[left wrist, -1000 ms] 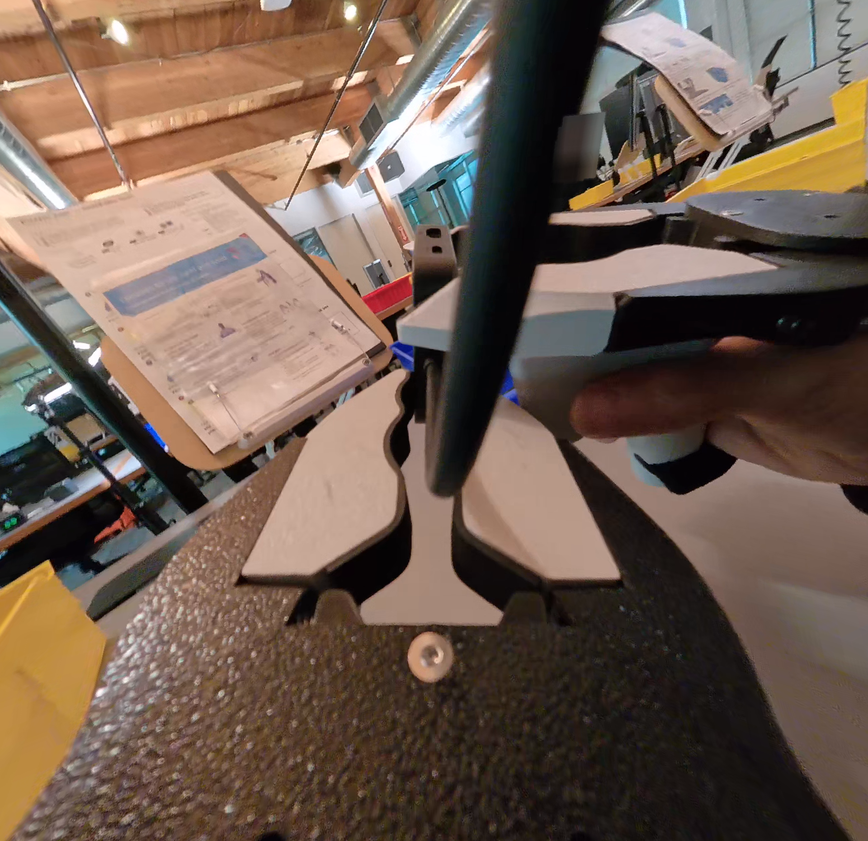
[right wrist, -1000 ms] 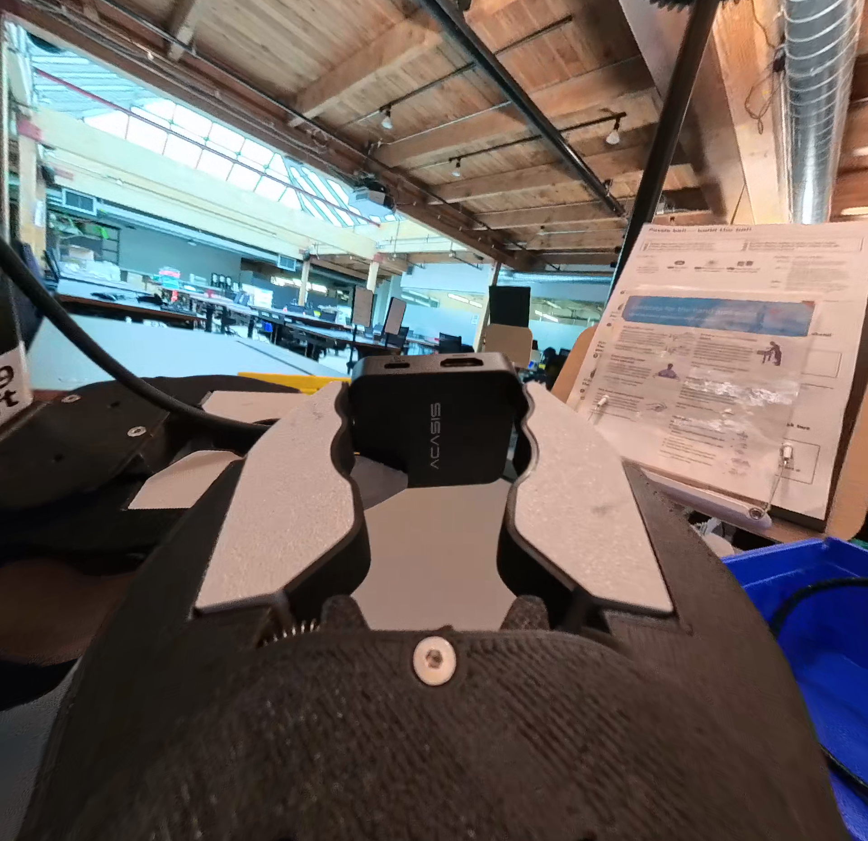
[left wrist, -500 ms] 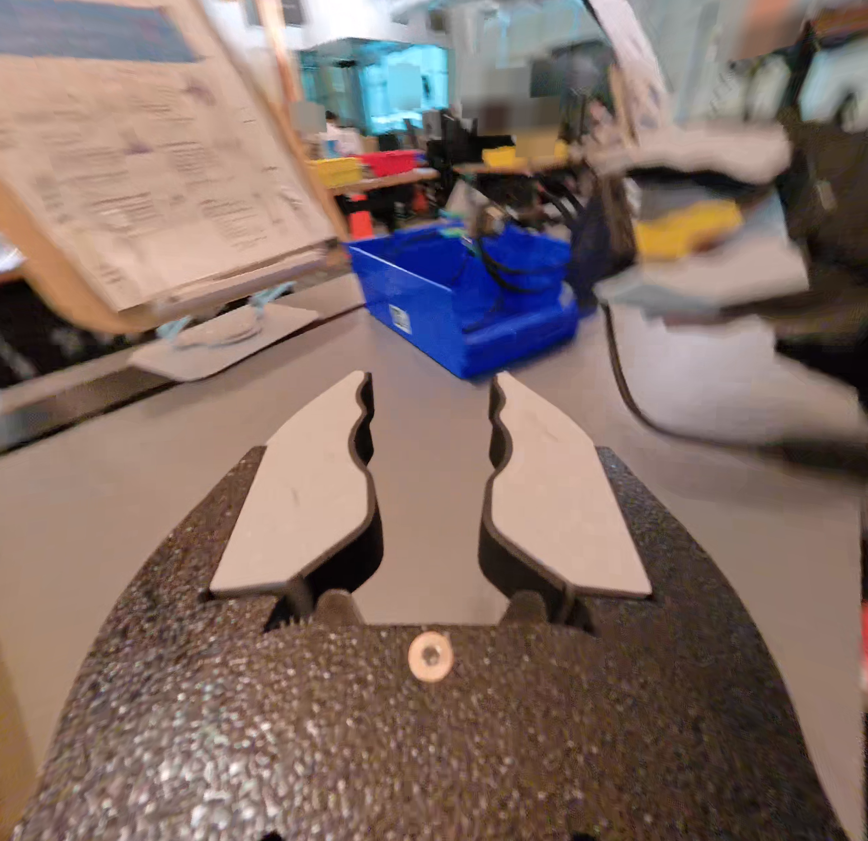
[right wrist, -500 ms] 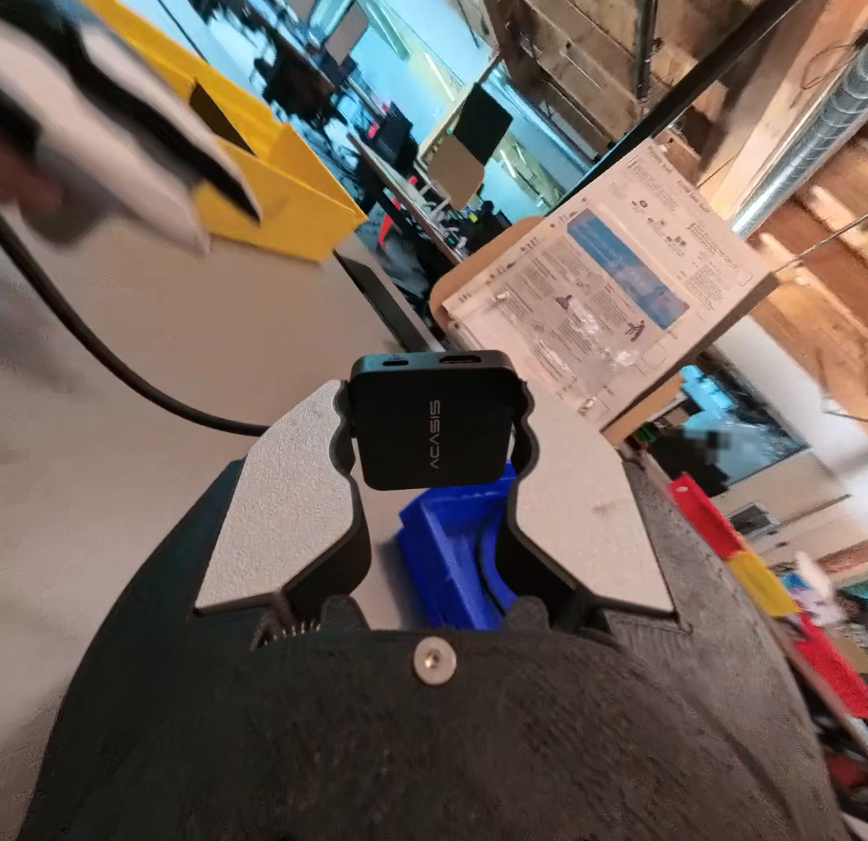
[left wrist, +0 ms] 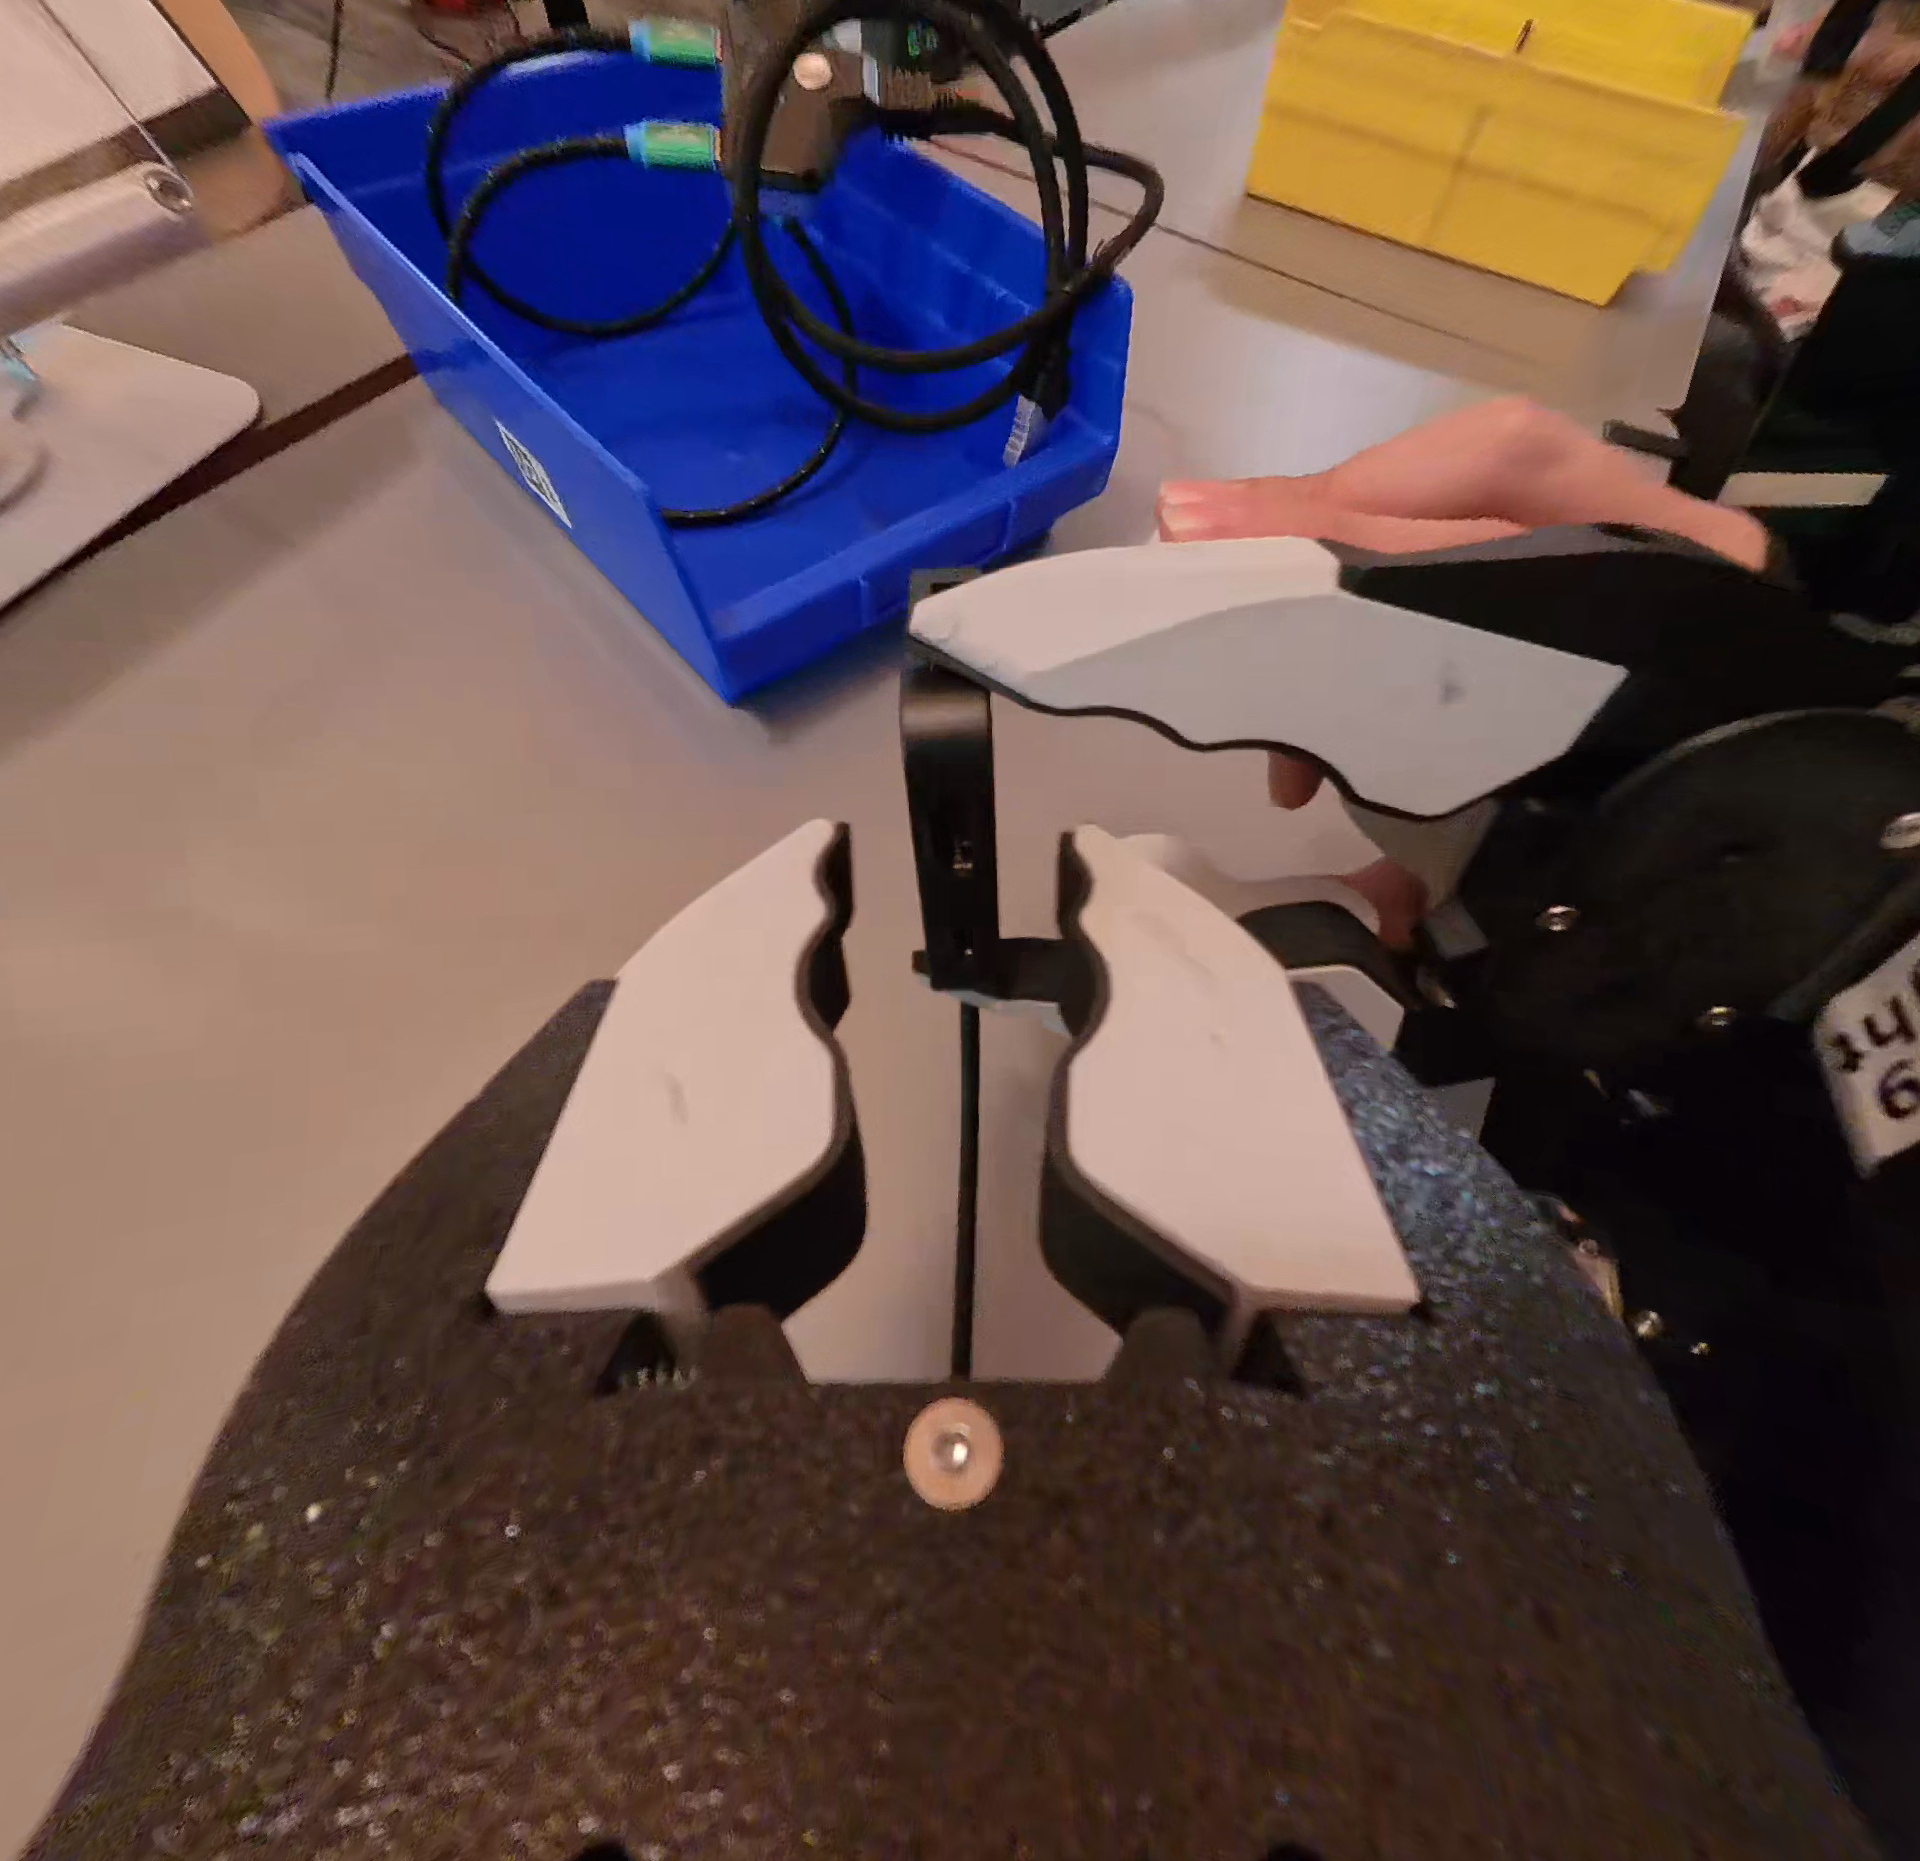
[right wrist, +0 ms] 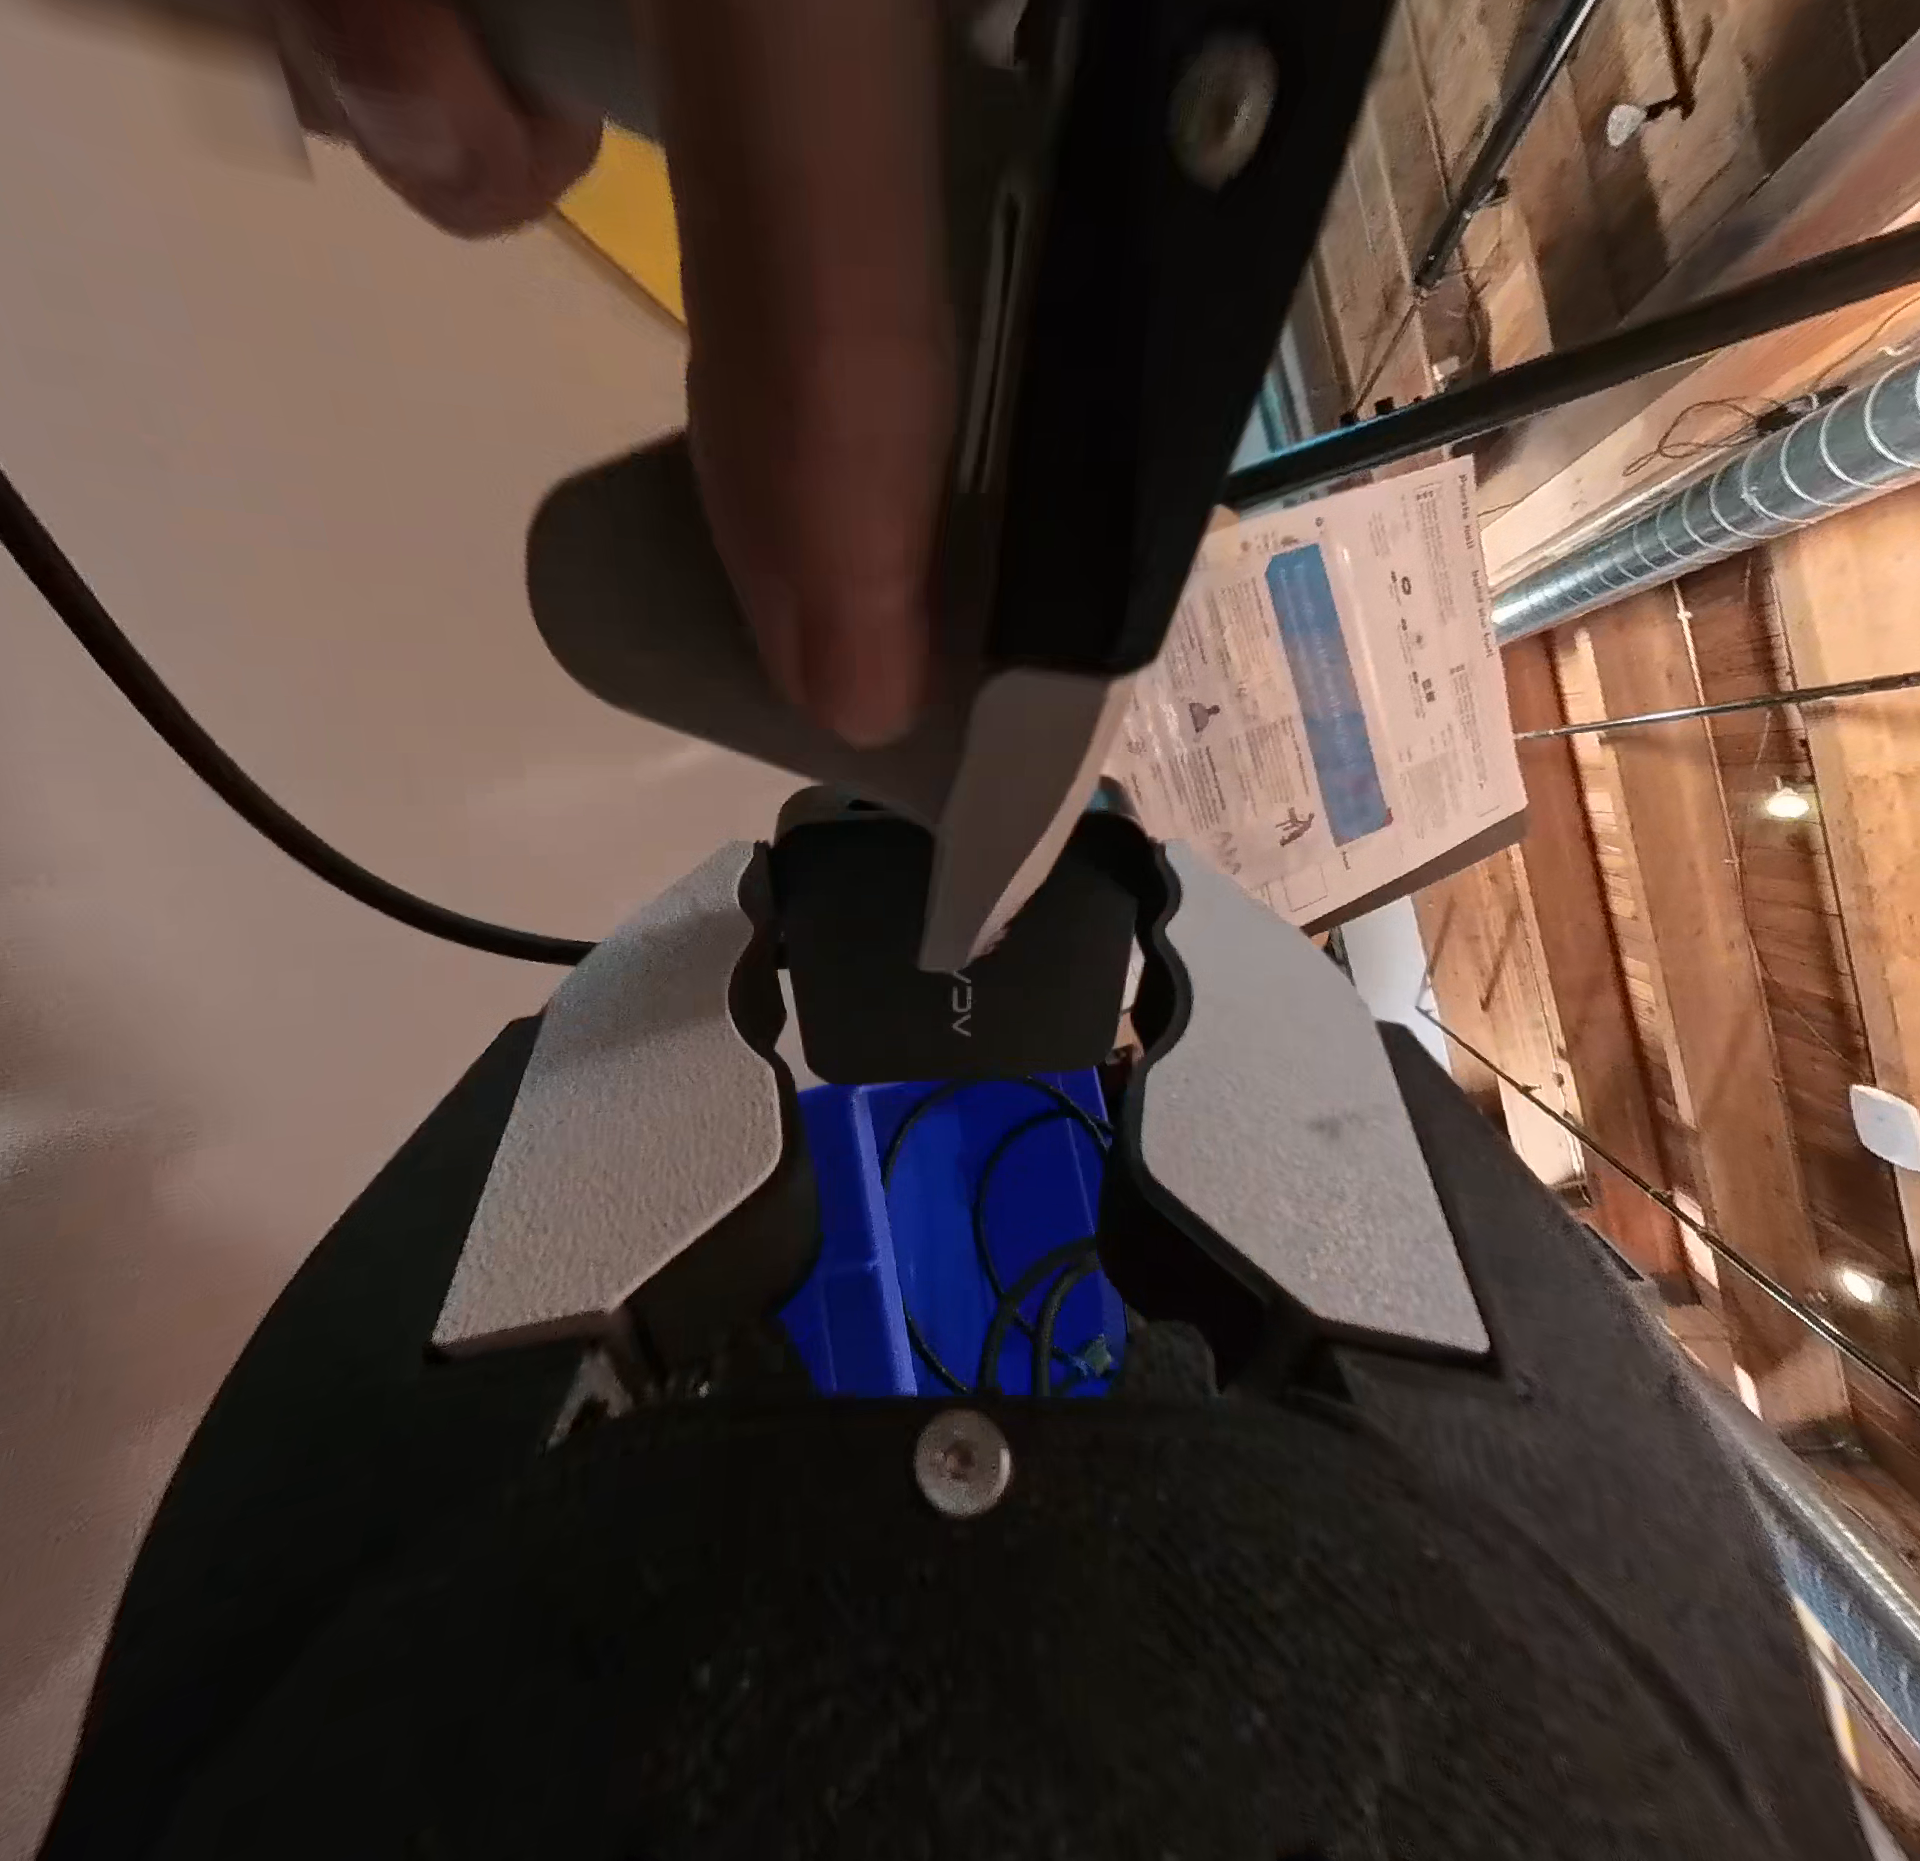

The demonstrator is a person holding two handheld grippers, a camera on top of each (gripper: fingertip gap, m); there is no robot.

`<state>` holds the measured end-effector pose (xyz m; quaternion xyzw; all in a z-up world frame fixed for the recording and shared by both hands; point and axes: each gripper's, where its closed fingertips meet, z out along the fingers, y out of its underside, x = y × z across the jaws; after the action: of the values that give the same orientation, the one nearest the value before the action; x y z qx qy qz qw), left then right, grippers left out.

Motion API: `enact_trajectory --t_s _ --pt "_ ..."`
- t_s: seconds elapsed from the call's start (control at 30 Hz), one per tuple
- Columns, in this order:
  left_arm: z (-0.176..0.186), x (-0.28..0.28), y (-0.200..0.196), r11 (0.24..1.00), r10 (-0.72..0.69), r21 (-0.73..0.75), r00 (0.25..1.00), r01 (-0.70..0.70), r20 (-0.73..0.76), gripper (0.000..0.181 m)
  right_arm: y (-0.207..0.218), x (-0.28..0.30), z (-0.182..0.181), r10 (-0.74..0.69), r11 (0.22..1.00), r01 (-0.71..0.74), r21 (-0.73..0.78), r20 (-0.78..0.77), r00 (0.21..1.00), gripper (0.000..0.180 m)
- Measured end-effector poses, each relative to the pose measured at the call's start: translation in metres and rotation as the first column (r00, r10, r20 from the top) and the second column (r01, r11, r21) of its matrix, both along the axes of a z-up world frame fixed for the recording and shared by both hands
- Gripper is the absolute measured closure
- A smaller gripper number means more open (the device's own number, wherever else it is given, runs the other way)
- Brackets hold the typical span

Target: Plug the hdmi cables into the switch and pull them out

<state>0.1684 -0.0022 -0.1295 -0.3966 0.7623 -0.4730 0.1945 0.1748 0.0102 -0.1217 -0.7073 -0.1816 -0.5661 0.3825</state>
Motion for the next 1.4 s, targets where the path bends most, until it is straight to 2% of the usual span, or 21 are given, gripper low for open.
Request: enact_trajectory --t_s 0.07,0.27,0.37,0.4,0.47,0.57,0.6,0.7,0.8,0.93,1.1,1.23,1.3,1.37,1.4 --pt "-0.008 0.001 -0.002 1.000 -0.017 0.012 1.000 0.017 -0.019 0.165 0.001 -0.003 0.000 0.017 1.000 -0.017 -0.007 0.006 1.000 0.113" --pt "-0.017 -0.003 -0.005 0.993 -0.087 -0.086 0.993 0.081 -0.076 0.167 0.002 -0.007 -0.008 0.101 0.995 -0.099 0.022 -0.064 0.993 0.110" --pt "-0.011 -0.003 0.003 0.982 -0.092 -0.171 0.991 0.075 -0.095 0.167 -0.002 -0.013 0.000 0.203 0.975 -0.188 0.120 -0.133 0.970 0.106" --pt "-0.008 -0.005 0.007 0.977 -0.106 -0.197 0.988 0.083 -0.108 0.167 -0.005 -0.016 0.003 0.259 0.959 -0.228 0.168 -0.193 0.946 0.105" --pt "0.002 -0.014 0.010 0.940 -0.192 -0.312 0.969 0.137 -0.154 0.167 -0.013 -0.025 0.013 0.415 0.898 -0.325 0.298 -0.322 0.851 0.097" --pt "0.022 -0.034 0.010 0.803 -0.394 -0.555 0.891 0.216 -0.223 0.167 -0.034 -0.032 0.046 0.630 0.728 -0.387 0.566 -0.330 0.703 0.091" --pt "0.027 -0.040 0.010 0.755 -0.452 -0.615 0.860 0.227 -0.237 0.167 -0.038 -0.033 0.051 0.669 0.690 -0.393 0.608 -0.329 0.667 0.090" --pt "0.032 -0.060 0.007 0.659 -0.600 -0.698 0.755 0.279 -0.265 0.166 -0.036 -0.045 0.042 0.732 0.655 -0.450 0.607 -0.363 0.576 0.088" --pt "0.034 -0.074 0.000 0.607 -0.679 -0.737 0.676 0.297 -0.287 0.167 -0.026 -0.061 0.035 0.766 0.631 -0.497 0.596 -0.381 0.517 0.097" --pt "0.031 -0.079 -0.005 0.596 -0.701 -0.753 0.638 0.280 -0.317 0.166 -0.017 -0.076 0.029 0.780 0.621 -0.543 0.565 -0.375 0.502 0.105" --pt "0.028 -0.075 -0.004 0.611 -0.676 -0.757 0.651 0.232 -0.346 0.167 -0.014 -0.074 0.024 0.747 0.660 -0.544 0.519 -0.373 0.551 0.108" --pt "0.029 -0.065 -0.001 0.618 -0.624 -0.765 0.704 0.180 -0.338 0.167 -0.010 -0.065 0.020 0.720 0.688 -0.484 0.541 -0.427 0.547 0.107" --pt "0.032 -0.058 0.002 0.640 -0.580 -0.739 0.763 0.211 -0.284 0.161 -0.008 -0.061 0.023 0.738 0.669 -0.433 0.604 -0.475 0.479 0.107" --pt "0.039 -0.045 0.012 0.722 -0.462 -0.643 0.870 0.257 -0.171 0.152 -0.012 -0.061 0.026 0.797 0.602 -0.384 0.700 -0.501 0.336 0.107" --pt "0.049 -0.039 0.021 0.759 -0.395 -0.586 0.916 0.284 -0.067 0.149 -0.015 -0.058 0.027 0.823 0.568 -0.348 0.746 -0.503 0.266 0.107"
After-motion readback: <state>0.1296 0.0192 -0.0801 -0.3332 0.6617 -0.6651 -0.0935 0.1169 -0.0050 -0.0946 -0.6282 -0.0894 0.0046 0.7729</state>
